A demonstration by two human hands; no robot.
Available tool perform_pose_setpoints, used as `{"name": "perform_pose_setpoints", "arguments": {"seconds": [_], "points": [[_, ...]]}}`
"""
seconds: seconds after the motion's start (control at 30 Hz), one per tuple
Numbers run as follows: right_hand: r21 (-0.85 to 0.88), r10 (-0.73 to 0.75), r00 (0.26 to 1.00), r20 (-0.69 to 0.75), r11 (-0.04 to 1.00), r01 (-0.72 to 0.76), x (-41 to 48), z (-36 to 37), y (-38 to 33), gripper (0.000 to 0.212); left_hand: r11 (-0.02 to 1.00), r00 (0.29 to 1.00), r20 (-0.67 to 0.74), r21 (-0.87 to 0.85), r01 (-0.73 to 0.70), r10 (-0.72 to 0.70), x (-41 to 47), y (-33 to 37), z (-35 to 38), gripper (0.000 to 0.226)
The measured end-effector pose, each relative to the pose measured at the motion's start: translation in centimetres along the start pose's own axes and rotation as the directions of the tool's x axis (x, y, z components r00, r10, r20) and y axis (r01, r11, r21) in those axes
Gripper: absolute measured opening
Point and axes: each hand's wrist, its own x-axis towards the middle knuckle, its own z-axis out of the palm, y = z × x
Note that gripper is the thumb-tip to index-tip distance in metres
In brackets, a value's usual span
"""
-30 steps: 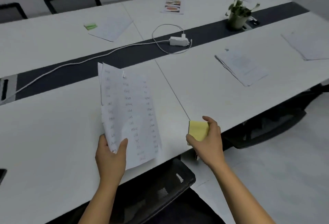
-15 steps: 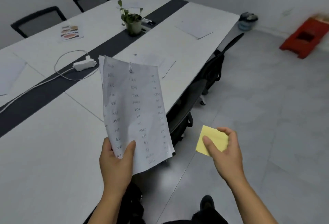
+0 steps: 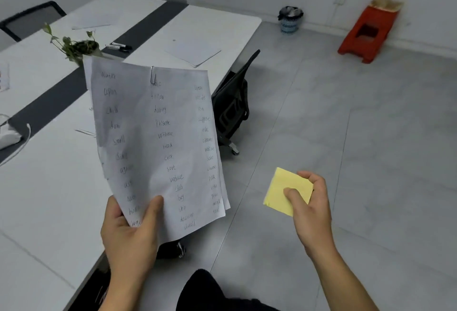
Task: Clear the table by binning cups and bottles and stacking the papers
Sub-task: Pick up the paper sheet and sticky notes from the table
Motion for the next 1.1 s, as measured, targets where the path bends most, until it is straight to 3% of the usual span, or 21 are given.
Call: {"name": "perform_pose_setpoints", "arguments": {"seconds": [0.3,0.57,0.8,0.93,1.1], "points": [[-0.043,0.001,1.0,-0.015,0.999,-0.002,20.0,1.6,-2.9,0.032,0.998,0.997,-0.061,-0.043,0.048,-0.051,11.9,0.7,16.4,0.025],[-0.026,-0.035,0.976,-0.215,0.999,0.03,39.8,-1.0,-10.3,0.033,0.998,0.99,0.136,-0.059,-0.034,0.041,28.1,8.8,37.3,0.026],[0.045,-0.009,0.921,-0.389,0.999,0.029,57.0,-6.1,-11.8,0.037,0.99,0.948,0.304,-0.126,-0.059,0.095,35.4,15.1,57.2,0.03],[0.099,0.022,0.938,-0.345,0.995,0.013,69.8,-8.5,-11.5,0.033,0.993,0.959,0.28,-0.121,0.0,0.034,38.3,16.6,68.5,0.031],[0.074,-0.02,0.986,-0.164,0.997,0.033,84.6,-7.3,-18.2,0.034,0.989,0.985,0.17,-0.144,0.021,0.003,44.1,21.4,76.7,0.03]]}}
